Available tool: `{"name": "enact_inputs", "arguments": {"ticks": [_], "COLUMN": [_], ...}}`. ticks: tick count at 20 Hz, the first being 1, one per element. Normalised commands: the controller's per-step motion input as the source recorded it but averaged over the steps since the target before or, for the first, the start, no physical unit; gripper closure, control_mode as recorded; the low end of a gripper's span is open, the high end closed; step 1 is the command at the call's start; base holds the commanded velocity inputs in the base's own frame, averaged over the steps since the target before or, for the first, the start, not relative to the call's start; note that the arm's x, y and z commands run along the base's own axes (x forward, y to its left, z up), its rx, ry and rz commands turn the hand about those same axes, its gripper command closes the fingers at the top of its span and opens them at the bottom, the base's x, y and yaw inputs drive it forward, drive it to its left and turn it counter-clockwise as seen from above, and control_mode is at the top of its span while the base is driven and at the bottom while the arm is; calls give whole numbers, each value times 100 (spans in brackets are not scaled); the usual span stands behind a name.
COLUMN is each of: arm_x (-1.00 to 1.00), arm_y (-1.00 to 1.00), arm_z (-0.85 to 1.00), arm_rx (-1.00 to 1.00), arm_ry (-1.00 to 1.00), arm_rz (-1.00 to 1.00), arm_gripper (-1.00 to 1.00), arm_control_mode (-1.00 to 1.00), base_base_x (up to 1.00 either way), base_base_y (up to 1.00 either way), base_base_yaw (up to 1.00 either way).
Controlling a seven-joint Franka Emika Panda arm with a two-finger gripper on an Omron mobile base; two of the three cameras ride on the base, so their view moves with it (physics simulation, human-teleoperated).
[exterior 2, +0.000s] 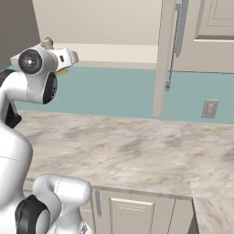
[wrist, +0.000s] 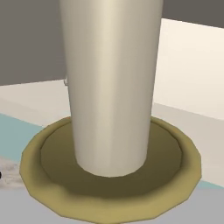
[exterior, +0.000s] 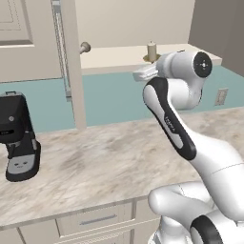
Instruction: Pick the candle and candle from the dining table and place them in the open cabinet. Close the cabinet after placing the objects.
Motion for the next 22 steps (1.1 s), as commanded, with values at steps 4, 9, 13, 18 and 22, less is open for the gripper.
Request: {"name": "enact_inputs", "arguments": {"ticks": [4, 9, 13, 18, 22], "arm_x": [0, 13, 38, 45, 39], "arm_y": [-4, -10, -10, -8, 0], "arm_z": [22, 37, 38, 12, -9], "arm_rx": [6, 11, 13, 12, 0], "arm_ry": [-9, 0, 3, 4, 0], "arm_rz": [0, 0, 0, 0, 0], "arm_gripper": [100, 100, 100, 100, 100], "arm_control_mode": [-100, -100, -100, -100, -100], "base_base_x": [0, 0, 0, 0, 0], "base_base_y": [0, 0, 0, 0, 0], "base_base_yaw": [0, 0, 0, 0, 0]}}
